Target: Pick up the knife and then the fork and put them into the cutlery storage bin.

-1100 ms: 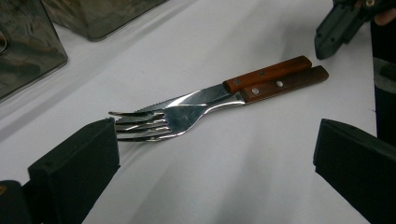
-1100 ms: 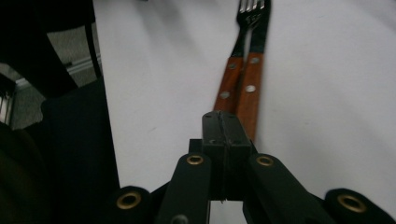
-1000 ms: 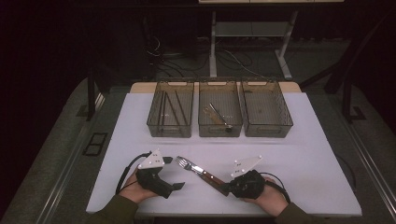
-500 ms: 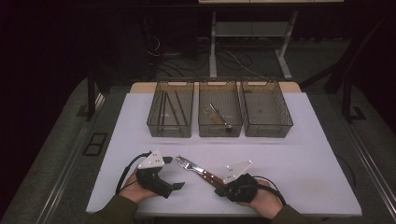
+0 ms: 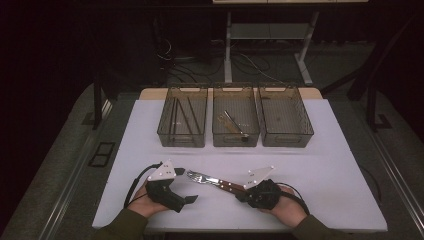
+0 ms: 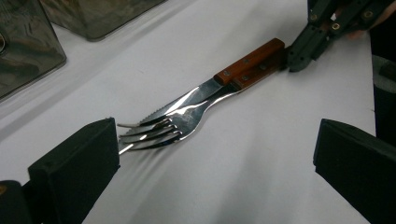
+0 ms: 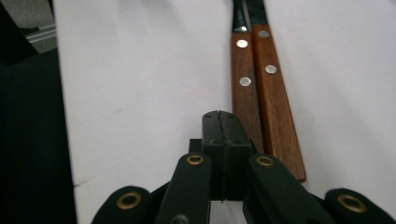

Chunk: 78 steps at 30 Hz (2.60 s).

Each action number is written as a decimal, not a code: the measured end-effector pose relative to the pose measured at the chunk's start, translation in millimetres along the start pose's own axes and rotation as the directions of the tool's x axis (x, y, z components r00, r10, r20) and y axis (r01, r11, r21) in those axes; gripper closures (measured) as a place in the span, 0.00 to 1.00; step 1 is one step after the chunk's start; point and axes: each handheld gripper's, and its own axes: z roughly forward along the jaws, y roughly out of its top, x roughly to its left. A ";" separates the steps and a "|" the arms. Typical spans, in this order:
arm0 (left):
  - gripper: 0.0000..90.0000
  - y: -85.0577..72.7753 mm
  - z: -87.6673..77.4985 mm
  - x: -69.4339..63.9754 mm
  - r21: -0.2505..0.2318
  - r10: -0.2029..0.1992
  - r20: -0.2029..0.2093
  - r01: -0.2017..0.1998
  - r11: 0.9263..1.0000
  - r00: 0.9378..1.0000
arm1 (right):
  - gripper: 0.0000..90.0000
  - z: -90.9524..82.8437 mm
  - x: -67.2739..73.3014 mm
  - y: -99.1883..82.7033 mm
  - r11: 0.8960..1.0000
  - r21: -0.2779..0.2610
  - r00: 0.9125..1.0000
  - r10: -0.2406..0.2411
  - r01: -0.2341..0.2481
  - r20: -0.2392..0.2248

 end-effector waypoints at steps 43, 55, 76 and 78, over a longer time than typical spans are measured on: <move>0.00 0.8 0.3 -0.9 -0.018 -0.007 0.003 0.007 1.000 1.000 | 0.75 12.9 -20.8 71.2 0.966 0.225 0.992 -0.117 0.126 -0.056; 0.00 0.9 0.2 -0.9 -0.019 -0.005 0.004 0.005 1.000 1.000 | 0.81 24.8 -19.2 75.8 0.949 0.271 0.987 -0.148 0.160 -0.061; 0.00 1.0 0.3 -1.0 -0.019 -0.004 0.006 0.004 1.000 1.000 | 0.83 44.0 -14.1 90.0 0.883 0.400 0.969 -0.221 0.245 -0.105; 0.00 1.0 0.3 -1.1 -0.019 -0.004 0.006 0.004 1.000 1.000 | 0.83 45.7 -13.8 92.8 0.872 0.420 0.967 -0.227 0.253 -0.113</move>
